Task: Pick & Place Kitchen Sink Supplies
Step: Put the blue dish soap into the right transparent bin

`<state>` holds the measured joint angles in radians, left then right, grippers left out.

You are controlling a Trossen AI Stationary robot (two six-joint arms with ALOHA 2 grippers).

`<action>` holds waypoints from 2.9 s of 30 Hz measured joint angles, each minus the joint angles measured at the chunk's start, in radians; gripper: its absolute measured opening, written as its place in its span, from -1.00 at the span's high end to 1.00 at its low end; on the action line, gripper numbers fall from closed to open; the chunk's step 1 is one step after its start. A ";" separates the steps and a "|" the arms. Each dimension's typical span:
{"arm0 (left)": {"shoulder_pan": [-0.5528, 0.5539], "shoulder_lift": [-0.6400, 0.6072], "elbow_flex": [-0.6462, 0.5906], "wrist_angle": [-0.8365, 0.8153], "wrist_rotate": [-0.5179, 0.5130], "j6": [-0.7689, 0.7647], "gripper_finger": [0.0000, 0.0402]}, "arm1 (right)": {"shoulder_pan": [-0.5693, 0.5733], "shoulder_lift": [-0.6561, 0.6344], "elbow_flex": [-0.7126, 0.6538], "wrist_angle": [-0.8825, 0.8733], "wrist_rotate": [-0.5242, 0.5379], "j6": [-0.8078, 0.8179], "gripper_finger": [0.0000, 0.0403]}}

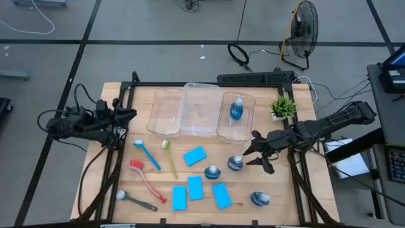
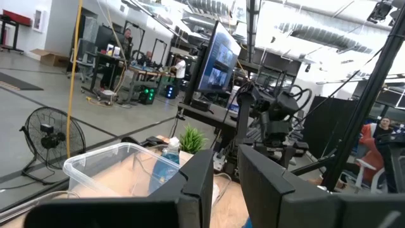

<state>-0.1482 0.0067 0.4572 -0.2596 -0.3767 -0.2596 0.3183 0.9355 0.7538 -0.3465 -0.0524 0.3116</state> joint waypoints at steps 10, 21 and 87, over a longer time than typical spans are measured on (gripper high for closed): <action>0.000 0.000 0.000 0.000 0.000 0.003 0.62 | 0.000 0.092 0.027 -0.008 0.033 0.054 0.04; 0.000 0.000 0.000 0.000 0.000 0.019 0.62 | 0.000 0.136 0.027 0.042 0.050 0.059 0.04; 0.000 0.000 0.000 0.000 0.000 0.011 0.62 | 0.011 0.227 0.028 0.049 0.207 0.044 0.08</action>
<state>-0.1482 0.0067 0.4572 -0.2598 -0.3767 -0.2489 0.3290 1.1620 0.7818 -0.2974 0.1545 0.3561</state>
